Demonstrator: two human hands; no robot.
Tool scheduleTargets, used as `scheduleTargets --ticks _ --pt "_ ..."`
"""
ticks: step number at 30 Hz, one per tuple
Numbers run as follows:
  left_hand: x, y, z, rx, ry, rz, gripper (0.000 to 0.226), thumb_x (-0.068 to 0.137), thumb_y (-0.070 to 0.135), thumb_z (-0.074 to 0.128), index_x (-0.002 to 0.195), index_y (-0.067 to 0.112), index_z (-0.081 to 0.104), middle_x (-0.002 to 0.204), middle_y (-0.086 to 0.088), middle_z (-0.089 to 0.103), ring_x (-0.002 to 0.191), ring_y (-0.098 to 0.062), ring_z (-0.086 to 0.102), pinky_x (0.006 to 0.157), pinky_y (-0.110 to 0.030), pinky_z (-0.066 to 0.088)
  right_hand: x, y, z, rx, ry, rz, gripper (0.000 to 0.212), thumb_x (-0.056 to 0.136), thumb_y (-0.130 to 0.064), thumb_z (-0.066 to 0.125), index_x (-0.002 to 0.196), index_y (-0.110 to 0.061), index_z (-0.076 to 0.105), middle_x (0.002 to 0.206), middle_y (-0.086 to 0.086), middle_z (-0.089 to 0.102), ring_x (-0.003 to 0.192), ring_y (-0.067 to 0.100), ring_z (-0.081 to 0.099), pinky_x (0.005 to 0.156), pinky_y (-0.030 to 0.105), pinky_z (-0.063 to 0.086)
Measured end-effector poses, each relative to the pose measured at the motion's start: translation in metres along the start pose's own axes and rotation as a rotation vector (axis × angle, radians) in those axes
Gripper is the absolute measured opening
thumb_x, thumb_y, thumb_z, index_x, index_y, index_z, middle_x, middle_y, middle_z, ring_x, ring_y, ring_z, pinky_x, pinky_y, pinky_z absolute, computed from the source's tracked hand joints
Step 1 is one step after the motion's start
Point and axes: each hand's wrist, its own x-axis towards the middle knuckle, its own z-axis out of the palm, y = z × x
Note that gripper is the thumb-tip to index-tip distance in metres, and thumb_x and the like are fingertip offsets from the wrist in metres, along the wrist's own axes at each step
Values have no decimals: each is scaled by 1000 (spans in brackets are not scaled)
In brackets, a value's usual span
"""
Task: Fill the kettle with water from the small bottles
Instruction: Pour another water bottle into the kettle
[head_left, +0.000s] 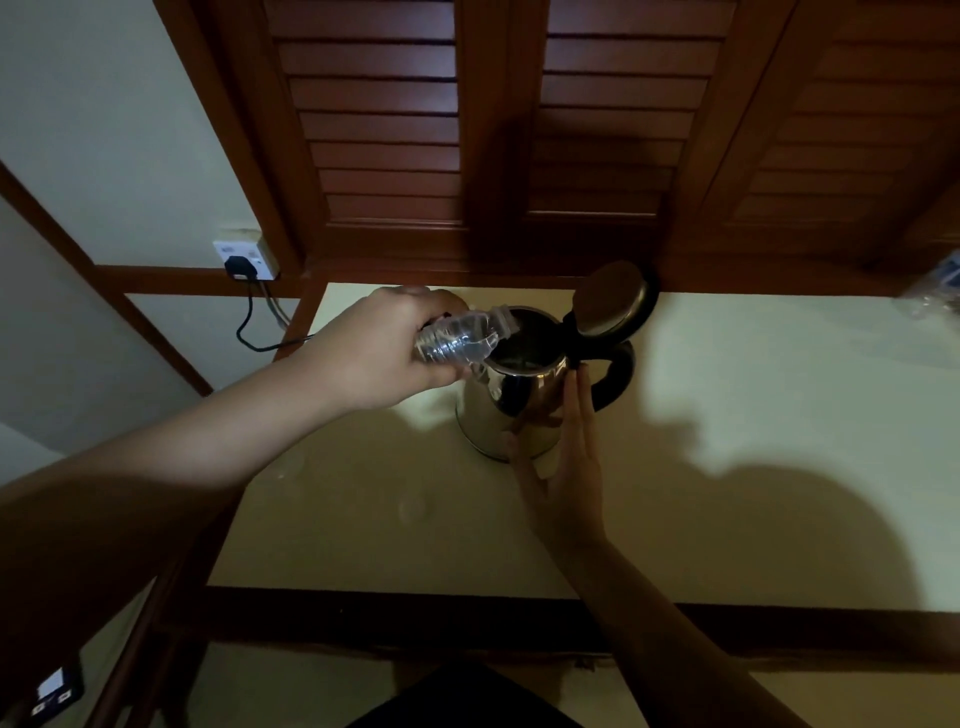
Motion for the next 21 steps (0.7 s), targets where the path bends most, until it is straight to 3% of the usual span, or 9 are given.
scheduleTargets --ticks 5,14,21 --pt "0 1 -6 43 -5 3 55 77 47 83 125 28 65 111 6 70 98 -17 67 80 -39 56 1 1 0 -6 -7 -10 95 99 -21 75 170 -24 11 179 5 13 165 23 16 127 50 35" --pt "1 1 -12 72 -40 23 55 78 45 83 126 26 66 108 7 68 95 -15 65 76 -40 57 0 0 -3 -1 -36 17 94 99 -22 76 170 -15 15 179 2 10 166 22 14 129 43 33" --pt "3 1 -14 118 -44 26 56 76 45 83 126 28 65 112 6 67 98 -16 64 78 -41 57 0 1 -4 -4 -37 12 95 99 -21 77 170 -15 15 179 1 10 166 22 15 127 49 36"
